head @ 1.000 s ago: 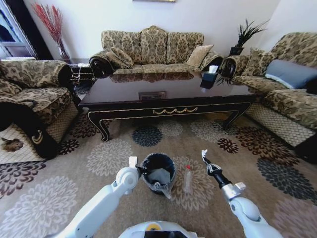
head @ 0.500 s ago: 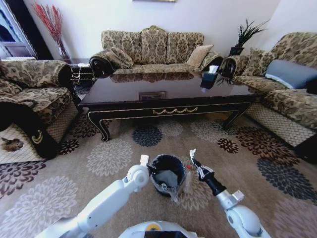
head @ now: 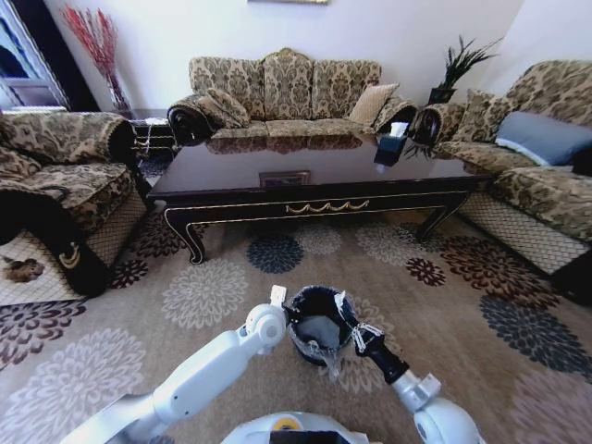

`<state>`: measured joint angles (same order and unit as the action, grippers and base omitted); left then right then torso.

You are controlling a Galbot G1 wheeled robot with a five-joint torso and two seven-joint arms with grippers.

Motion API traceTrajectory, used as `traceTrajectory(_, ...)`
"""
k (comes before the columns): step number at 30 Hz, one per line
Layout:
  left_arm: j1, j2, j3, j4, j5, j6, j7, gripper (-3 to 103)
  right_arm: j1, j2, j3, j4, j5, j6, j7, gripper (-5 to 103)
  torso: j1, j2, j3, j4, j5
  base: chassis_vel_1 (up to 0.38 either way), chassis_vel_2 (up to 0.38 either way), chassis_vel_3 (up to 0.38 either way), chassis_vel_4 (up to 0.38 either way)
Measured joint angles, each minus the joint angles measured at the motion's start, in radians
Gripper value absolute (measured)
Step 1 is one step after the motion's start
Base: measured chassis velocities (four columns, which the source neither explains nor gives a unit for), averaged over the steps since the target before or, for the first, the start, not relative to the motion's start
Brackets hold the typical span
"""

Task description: Move to the front of the table and pick up the trash from the floor, then place it into the trash bin.

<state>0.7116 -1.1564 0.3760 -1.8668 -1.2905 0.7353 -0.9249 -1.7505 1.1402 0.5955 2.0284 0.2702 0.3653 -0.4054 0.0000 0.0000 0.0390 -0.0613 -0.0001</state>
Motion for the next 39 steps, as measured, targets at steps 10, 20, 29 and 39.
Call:
traceTrajectory(10, 0.001, -0.009, 0.002, 0.006, 0.009, 0.0, -0.001, 0, -0.008, 0.002, -0.004, 0.01, 0.004, -0.007, 0.001, 38, 0.0, 0.0, 0.0, -0.0001, 0.0001, 0.0, 0.0, 0.0, 0.0)
traceTrajectory(20, 0.012, -0.01, 0.0, 0.01, 0.025, 0.0, -0.001, 0, -0.006, -0.003, 0.003, -0.014, -0.107, 0.037, -0.062, 78, 0.0, 0.0, 0.0, 0.0, 0.0001, 0.0, 0.0, 0.0, 0.0)
traceTrajectory(29, 0.02, -0.017, -0.002, 0.01, 0.029, 0.0, 0.001, 0, 0.015, -0.001, 0.015, -0.044, -0.19, 0.085, -0.067, 100, 0.0, 0.0, 0.0, 0.0, 0.0001, 0.0, 0.0, 0.0, 0.0)
traceTrajectory(39, 0.081, 0.04, -0.094, -0.016, 0.046, 0.0, 0.029, 0, 0.034, 0.023, 0.015, -0.028, -0.103, 0.038, 0.045, 100, 0.0, 0.0, 0.0, 0.0, -0.0001, 0.0, 0.0, 0.0, 0.0)
